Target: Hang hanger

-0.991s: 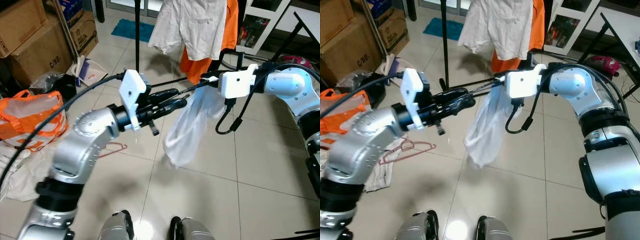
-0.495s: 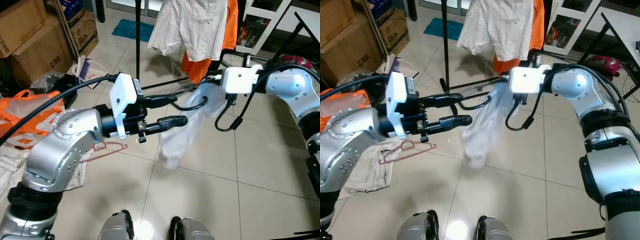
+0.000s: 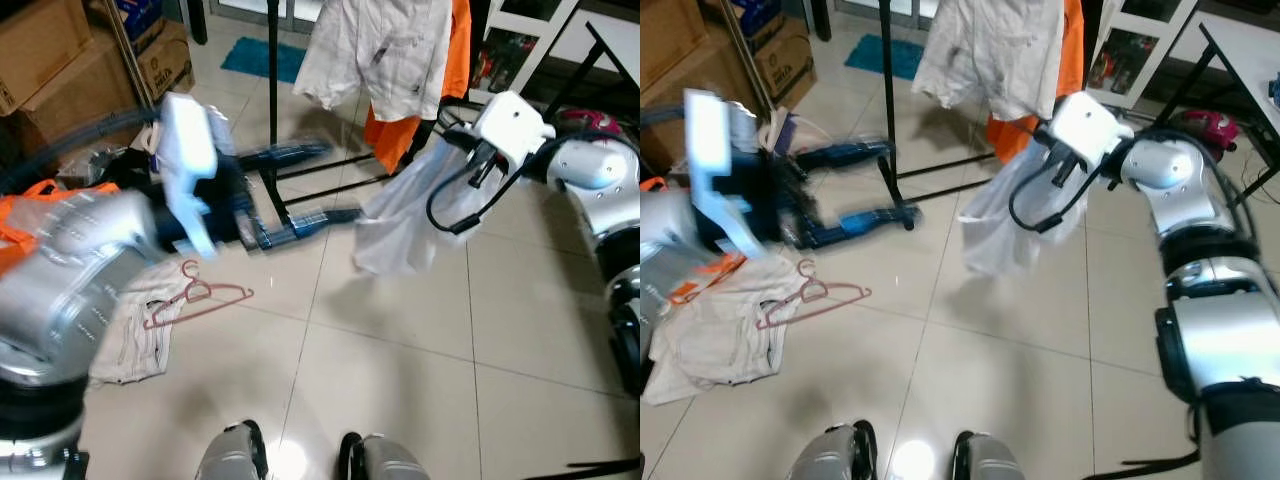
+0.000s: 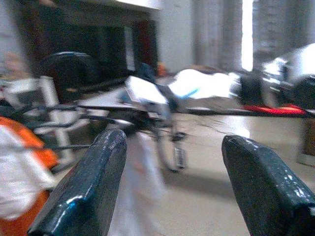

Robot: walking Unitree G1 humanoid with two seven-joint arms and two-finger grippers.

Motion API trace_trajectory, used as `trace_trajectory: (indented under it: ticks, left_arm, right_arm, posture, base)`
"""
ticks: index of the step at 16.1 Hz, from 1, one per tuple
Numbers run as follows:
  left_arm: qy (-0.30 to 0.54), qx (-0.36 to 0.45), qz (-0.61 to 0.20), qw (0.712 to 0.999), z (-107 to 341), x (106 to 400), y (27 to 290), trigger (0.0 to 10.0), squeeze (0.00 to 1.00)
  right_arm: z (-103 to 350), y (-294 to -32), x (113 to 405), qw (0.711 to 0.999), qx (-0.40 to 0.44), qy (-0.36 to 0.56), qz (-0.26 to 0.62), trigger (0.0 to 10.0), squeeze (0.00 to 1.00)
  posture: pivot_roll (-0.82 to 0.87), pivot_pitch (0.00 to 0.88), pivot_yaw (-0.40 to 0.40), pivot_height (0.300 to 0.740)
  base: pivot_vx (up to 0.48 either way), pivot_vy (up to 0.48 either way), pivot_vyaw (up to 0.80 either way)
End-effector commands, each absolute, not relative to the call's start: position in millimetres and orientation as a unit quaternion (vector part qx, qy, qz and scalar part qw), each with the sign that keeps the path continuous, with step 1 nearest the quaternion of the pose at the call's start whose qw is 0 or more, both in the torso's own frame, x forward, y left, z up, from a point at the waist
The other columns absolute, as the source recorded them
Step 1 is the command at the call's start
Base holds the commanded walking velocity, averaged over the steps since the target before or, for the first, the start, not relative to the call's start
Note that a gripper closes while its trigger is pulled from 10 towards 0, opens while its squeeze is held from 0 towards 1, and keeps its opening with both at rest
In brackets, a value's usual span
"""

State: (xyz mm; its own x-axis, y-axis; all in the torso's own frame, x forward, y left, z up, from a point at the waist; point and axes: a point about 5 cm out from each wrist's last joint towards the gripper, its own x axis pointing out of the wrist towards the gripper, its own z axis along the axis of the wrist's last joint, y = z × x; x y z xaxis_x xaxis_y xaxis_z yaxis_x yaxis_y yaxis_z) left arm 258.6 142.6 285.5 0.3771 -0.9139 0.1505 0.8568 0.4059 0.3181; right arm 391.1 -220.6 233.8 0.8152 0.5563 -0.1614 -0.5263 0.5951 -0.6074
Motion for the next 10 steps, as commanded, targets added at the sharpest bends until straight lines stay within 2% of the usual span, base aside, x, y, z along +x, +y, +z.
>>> trace_trajectory:
  ticks: [1,2,3,5,7,9,10]
  left_arm:
    - [-0.148,0.096,-0.52,0.836,283.4,262.3,146.4,10.0,0.0]
    - [-0.136,0.08,-0.503,0.85,273.0,268.6,150.6,10.0,0.0]
    - [-0.097,0.052,-0.476,0.872,243.4,279.3,154.9,10.0,0.0]
    - [-0.052,0.001,-0.427,0.903,206.0,291.9,156.5,10.0,0.0]
    - [-0.017,-0.045,-0.391,0.919,179.3,299.9,154.7,10.0,0.0]
    - [-0.007,-0.055,-0.384,0.922,172.3,302.0,153.8,10.0,0.0]
    - [0.022,-0.071,-0.315,0.946,150.0,316.1,154.7,10.0,0.0]
  right_arm:
    - [229.6,-229.5,388.7,0.907,-0.3,-0.013,0.297,0.0,0.0]
    - [226.5,-228.6,388.0,0.913,-0.273,-0.011,0.304,0.0,0.0]
    - [226.4,-224.1,387.0,0.918,-0.232,-0.022,0.321,0.0,0.0]
    - [231.4,-220.8,385.3,0.917,-0.208,-0.038,0.337,0.0,0.0]
    - [236.5,-220.8,382.7,0.911,-0.215,-0.044,0.349,0.0,0.0]
    - [238.1,-221.3,382.2,0.911,-0.216,-0.045,0.349,0.0,0.0]
    - [247.2,-220.4,380.8,0.909,-0.218,-0.059,0.351,0.0,0.0]
  posture:
    - [-0.08,0.177,-0.1,0.74]
    - [-0.08,0.178,-0.102,0.74]
    - [-0.08,0.182,-0.099,0.74]
    - [-0.09,0.182,-0.099,0.74]
    - [-0.1,0.175,-0.096,0.74]
    - [-0.1,0.175,-0.096,0.74]
    - [-0.1,0.167,-0.093,0.74]
  base:
    - [0.0,0.0,0.0]
    - [0.0,0.0,0.0]
    - [0.0,0.0,0.0]
    - [0.0,0.0,0.0]
    - [0.0,0.0,0.0]
    - [0.0,0.0,0.0]
    - [0.0,0.0,0.0]
